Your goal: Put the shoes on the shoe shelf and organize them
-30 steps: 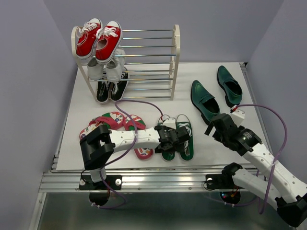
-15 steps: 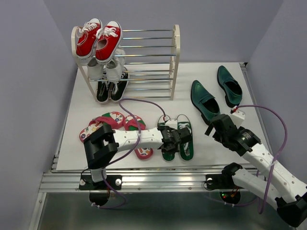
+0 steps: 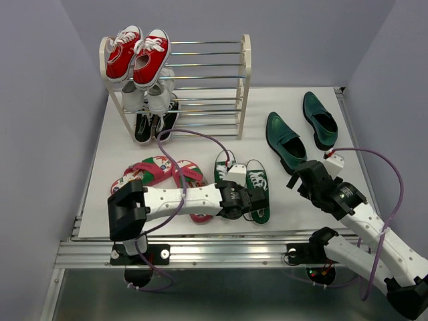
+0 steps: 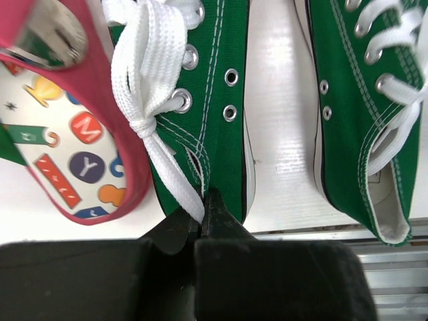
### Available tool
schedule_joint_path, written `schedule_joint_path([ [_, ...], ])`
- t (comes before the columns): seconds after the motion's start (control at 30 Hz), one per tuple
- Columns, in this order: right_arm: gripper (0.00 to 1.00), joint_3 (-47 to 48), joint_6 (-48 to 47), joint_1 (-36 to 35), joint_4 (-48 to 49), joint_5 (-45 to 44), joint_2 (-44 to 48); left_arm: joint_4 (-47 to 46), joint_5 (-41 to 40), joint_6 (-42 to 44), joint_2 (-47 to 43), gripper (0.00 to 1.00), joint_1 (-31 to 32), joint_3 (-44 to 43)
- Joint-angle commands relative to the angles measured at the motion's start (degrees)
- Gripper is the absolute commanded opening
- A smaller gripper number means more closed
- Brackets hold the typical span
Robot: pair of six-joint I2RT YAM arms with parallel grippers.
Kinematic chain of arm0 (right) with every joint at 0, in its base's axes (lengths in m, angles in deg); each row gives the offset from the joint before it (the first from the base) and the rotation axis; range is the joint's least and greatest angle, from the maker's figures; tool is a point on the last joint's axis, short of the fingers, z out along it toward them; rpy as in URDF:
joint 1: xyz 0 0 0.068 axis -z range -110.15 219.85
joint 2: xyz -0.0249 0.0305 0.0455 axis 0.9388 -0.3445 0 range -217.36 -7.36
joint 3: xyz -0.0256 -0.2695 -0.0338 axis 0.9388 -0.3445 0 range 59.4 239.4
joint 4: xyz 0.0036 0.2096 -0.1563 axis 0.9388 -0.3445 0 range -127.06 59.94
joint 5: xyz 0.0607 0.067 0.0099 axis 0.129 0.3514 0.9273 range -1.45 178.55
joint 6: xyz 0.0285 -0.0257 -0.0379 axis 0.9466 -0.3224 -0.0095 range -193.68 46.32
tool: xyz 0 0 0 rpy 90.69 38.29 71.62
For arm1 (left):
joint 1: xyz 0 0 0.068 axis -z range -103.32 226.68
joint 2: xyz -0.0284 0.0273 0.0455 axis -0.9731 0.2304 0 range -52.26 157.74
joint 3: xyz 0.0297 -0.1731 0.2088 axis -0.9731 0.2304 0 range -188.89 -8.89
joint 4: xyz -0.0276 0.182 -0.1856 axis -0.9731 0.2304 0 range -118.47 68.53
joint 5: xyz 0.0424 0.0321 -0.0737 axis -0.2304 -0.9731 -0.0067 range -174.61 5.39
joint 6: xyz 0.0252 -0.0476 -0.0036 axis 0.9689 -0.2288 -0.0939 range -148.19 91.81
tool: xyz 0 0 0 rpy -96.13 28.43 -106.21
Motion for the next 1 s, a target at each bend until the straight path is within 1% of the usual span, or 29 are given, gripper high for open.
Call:
schedule_joint_path([
  [0.0,1.00,-0.38,0.96,0.04,1.87,-2.08,0.55,2.13,-12.01,0.62,-6.26,0.00,-0.04,-3.06],
  [0.07,1.00,-0.46,0.88,0.04,2.14,-2.17,0.55,2.13,-13.33,0.97,-7.14,0.00,-0.04,-2.72],
  [0.1,1.00,-0.46,0.79,0.04,2.31,-2.17,0.46,0.48,-14.04,2.45,-8.01,0.00,-0.04,-2.45],
  [0.13,1.00,-0.46,0.79,0.04,2.23,-2.17,0.38,-0.67,-14.74,6.03,-8.37,0.00,-0.04,-2.01],
  [0.2,1.00,-0.46,0.70,0.04,2.31,-2.17,0.20,-3.13,-15.45,8.78,-9.25,0.00,-0.22,-1.83],
  [0.27,1.00,-0.46,0.70,0.04,2.40,-2.08,0.11,-4.02,-15.98,12.03,-9.60,0.00,-1.18,-2.01],
  [0.33,1.00,-0.46,0.61,0.04,2.40,-2.08,0.20,-4.63,-16.59,13.36,-10.04,0.00,-1.97,-2.27],
  [0.37,1.00,-0.46,0.61,0.04,2.40,-2.08,0.29,-5.24,-16.59,15.71,-10.30,0.00,-3.02,-2.10],
  [0.6,1.00,-0.46,0.52,0.04,2.49,-2.08,0.64,-16.21,-11.76,27.40,-14.78,0.00,-8.73,2.81],
  [0.73,1.00,-0.55,0.70,0.04,2.49,-2.17,1.08,-20.36,-9.83,33.04,-15.93,0.00,-10.67,5.11],
  [0.8,1.00,-0.55,0.70,0.04,2.49,-2.26,1.25,-22.55,-8.95,34.98,-16.28,0.00,-11.20,6.33],
  [0.97,1.00,-0.55,0.70,0.04,2.49,-2.26,1.52,-23.97,-7.98,37.79,-16.63,0.00,-12.08,7.75],
])
